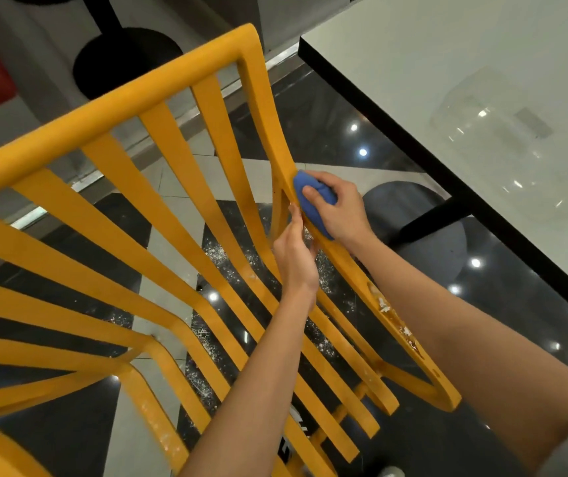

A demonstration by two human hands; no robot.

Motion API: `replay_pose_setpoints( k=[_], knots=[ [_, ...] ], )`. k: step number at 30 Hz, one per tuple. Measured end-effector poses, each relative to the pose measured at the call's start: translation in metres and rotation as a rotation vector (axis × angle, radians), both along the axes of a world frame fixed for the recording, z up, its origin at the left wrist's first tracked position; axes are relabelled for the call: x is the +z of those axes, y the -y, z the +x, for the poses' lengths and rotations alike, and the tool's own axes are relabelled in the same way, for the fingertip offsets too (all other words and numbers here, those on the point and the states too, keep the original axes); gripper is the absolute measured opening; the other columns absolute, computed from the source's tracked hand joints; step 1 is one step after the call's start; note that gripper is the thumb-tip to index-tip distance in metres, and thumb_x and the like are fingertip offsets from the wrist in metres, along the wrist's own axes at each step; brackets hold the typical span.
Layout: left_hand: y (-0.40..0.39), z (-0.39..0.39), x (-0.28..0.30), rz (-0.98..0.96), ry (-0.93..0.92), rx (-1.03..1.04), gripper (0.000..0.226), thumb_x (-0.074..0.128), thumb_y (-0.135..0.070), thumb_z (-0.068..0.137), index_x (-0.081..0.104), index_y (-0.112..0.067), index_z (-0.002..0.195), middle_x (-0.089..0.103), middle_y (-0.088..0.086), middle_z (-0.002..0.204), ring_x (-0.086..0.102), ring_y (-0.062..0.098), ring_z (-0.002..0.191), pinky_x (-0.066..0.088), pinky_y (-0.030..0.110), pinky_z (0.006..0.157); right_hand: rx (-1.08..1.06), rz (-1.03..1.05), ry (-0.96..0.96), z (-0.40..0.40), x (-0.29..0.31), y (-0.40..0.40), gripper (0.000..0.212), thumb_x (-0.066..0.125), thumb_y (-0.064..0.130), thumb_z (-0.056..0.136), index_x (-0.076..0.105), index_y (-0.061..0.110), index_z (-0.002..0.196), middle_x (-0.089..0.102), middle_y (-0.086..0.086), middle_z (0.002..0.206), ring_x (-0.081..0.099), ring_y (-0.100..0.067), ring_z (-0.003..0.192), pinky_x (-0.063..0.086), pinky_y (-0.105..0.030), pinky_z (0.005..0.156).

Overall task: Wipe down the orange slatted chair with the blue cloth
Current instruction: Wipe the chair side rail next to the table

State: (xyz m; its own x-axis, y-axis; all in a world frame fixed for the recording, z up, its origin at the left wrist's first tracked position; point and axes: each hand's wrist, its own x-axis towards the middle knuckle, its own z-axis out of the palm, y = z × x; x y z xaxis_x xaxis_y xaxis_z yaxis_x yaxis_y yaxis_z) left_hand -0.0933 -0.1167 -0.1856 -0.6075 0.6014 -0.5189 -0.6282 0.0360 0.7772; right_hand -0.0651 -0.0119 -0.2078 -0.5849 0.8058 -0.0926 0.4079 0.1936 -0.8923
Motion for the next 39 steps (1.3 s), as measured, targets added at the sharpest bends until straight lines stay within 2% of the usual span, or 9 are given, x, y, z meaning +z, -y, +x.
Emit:
replay_pose_setpoints(
  k=[3,7,11,14,21,25,30,35,39],
  knots=[
    [0.001,-0.002,0.002,0.009,0.038,-0.005,0.028,0.042,-0.034,0.104,0.065,-0.026,0.119,0.068,-0.007,0.119,0.063,0.002,0.108,0.050,0.029,0.094,-0.029,0.006,-0.061,-0.018,0.003,-0.003,0.031,0.058,0.022,0.098,0.061,0.017,0.129,0.063,0.006,0.118,0.058,-0.006,0.107,0.049,-0.009,0.083],
    [0.001,-0.004,0.004,0.015,0.074,-0.010,0.026,0.040,-0.031,0.105,0.061,-0.026,0.120,0.066,-0.011,0.117,0.061,0.000,0.107,0.047,0.031,0.101,0.016,0.013,0.067,0.026,-0.007,0.010,0.033,0.059,0.024,0.097,0.062,0.013,0.128,0.067,0.002,0.116,0.061,-0.009,0.104,0.046,-0.006,0.079],
    [0.002,-0.008,0.004,-0.002,0.103,-0.011,0.040,0.041,-0.030,0.104,0.051,-0.014,0.139,0.056,0.001,0.139,0.047,0.017,0.135,0.038,0.036,0.108,0.089,-0.056,0.211,0.081,-0.016,0.015,0.038,0.064,0.029,0.094,0.062,0.015,0.130,0.069,0.001,0.117,0.064,-0.010,0.102,0.049,-0.016,0.080],
    [0.004,-0.009,0.002,-0.015,0.067,-0.040,0.043,0.038,-0.031,0.104,0.049,-0.013,0.141,0.054,-0.001,0.141,0.042,0.020,0.139,0.035,0.036,0.110,0.106,-0.120,0.246,0.107,-0.015,0.019,0.042,0.068,0.029,0.090,0.063,0.018,0.130,0.070,0.002,0.116,0.066,-0.011,0.102,0.055,-0.021,0.081],
    [0.008,-0.015,0.000,-0.031,0.026,-0.150,0.046,0.032,-0.034,0.105,0.042,-0.016,0.147,0.046,0.002,0.149,0.037,0.019,0.142,0.030,0.040,0.115,-0.131,0.017,0.142,0.085,-0.009,0.038,0.035,0.077,0.020,0.083,0.072,0.017,0.117,0.070,0.006,0.108,0.062,-0.002,0.100,0.045,0.000,0.081],
    [0.008,-0.013,0.002,-0.020,0.044,-0.141,0.044,0.031,-0.033,0.106,0.044,-0.017,0.145,0.050,0.001,0.146,0.038,0.018,0.141,0.030,0.038,0.113,-0.147,0.072,0.057,0.081,-0.013,0.049,0.035,0.078,0.018,0.082,0.072,0.017,0.116,0.072,0.001,0.109,0.065,-0.005,0.100,0.051,-0.012,0.087],
    [0.008,-0.014,0.001,-0.025,0.037,-0.154,0.047,0.028,-0.033,0.105,0.043,-0.015,0.146,0.046,0.003,0.149,0.036,0.019,0.142,0.026,0.042,0.118,0.032,0.351,0.068,0.115,-0.026,0.068,0.037,0.075,0.012,0.083,0.070,0.012,0.120,0.068,-0.008,0.123,0.063,-0.019,0.115,0.052,-0.041,0.098],
    [0.009,-0.017,-0.003,-0.010,0.042,-0.146,0.043,0.030,-0.027,0.105,0.048,-0.015,0.143,0.053,0.005,0.143,0.044,0.020,0.138,0.031,0.040,0.115,-0.003,0.320,0.079,0.071,-0.025,0.062,0.038,0.073,0.012,0.085,0.068,0.016,0.122,0.066,-0.009,0.127,0.062,-0.024,0.117,0.052,-0.043,0.100],
    [0.009,-0.020,-0.006,-0.028,0.036,-0.152,0.046,0.028,-0.025,0.104,0.045,-0.012,0.145,0.047,0.007,0.149,0.039,0.022,0.141,0.030,0.039,0.116,0.005,0.433,0.191,0.112,-0.029,0.085,0.040,0.074,0.011,0.084,0.068,0.014,0.123,0.064,-0.010,0.129,0.058,-0.025,0.123,0.044,-0.039,0.108]
  ],
)
